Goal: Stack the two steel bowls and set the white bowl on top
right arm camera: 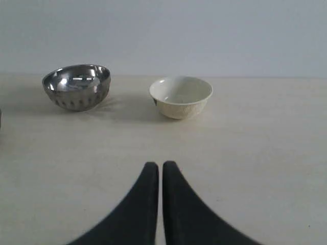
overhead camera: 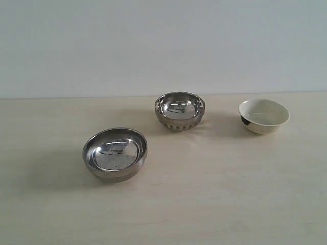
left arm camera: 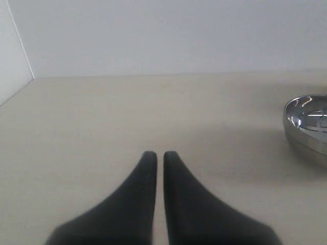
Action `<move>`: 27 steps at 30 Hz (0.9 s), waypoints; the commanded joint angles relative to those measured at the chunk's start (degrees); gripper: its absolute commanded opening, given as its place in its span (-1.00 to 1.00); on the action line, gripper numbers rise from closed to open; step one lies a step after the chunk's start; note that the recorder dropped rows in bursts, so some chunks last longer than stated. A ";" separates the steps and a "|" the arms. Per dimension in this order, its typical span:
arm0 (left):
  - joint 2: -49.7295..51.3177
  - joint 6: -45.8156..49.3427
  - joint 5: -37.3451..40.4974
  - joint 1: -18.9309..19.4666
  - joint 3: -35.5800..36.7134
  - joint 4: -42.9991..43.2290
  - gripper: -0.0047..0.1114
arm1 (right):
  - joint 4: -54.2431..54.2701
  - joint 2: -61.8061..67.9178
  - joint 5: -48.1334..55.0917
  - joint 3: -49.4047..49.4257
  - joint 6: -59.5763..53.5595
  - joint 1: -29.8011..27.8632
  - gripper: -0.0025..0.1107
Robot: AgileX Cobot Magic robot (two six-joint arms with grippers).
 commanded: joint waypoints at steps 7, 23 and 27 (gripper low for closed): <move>-0.17 -0.65 -0.37 0.03 0.20 -0.15 -0.85 | -0.45 -0.27 -9.84 -0.08 -0.31 -0.13 -0.96; -0.17 -0.65 -0.37 0.03 0.20 -0.15 -0.85 | -1.15 4.59 -35.09 -18.90 17.47 -0.13 -0.96; -0.17 -0.65 -0.37 0.03 0.20 -0.15 -0.85 | -3.88 10.71 -30.61 -27.87 17.47 -0.13 -0.96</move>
